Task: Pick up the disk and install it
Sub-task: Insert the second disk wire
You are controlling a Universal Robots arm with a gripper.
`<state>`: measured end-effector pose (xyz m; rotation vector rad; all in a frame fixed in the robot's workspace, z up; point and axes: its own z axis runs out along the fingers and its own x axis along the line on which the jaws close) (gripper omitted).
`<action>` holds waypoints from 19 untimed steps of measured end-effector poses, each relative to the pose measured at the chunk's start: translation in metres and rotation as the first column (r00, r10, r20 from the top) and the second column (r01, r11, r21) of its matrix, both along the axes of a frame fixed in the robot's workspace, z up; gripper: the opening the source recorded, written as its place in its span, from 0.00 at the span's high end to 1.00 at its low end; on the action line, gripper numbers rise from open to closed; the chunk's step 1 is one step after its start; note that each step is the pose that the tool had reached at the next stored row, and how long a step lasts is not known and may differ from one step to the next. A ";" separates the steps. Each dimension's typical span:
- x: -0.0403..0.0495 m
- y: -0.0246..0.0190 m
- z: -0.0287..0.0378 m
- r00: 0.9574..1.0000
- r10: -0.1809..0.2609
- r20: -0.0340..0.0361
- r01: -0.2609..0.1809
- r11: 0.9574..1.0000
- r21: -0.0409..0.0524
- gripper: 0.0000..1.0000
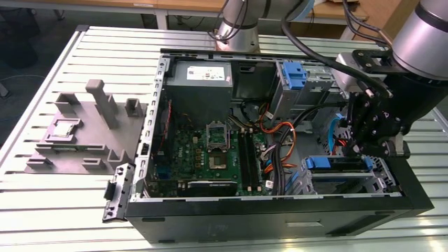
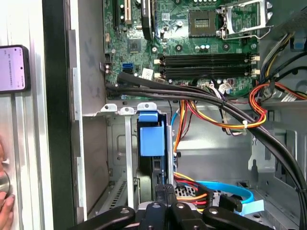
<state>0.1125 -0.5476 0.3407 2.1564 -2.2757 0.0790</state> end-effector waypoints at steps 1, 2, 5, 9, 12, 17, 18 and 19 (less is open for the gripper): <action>-0.0001 0.0000 0.0000 1.000 0.000 0.000 0.000 1.000 0.000 0.90; -0.0001 0.0000 0.0004 1.000 0.000 0.000 0.000 1.000 0.000 0.90; -0.0001 0.0002 0.0046 1.000 0.000 0.000 0.000 1.000 0.000 0.90; -0.0001 0.0009 0.0137 1.000 0.000 0.000 0.000 1.000 0.000 0.90; -0.0005 0.0023 0.0191 1.000 0.000 0.000 0.000 1.000 0.000 0.90; -0.0065 0.0044 0.0194 1.000 0.000 0.000 0.000 1.000 0.000 0.90; -0.0067 0.0054 0.0200 1.000 0.000 0.000 0.000 1.000 0.000 0.90; -0.0068 0.0064 0.0216 1.000 0.000 0.000 0.000 1.000 0.000 0.90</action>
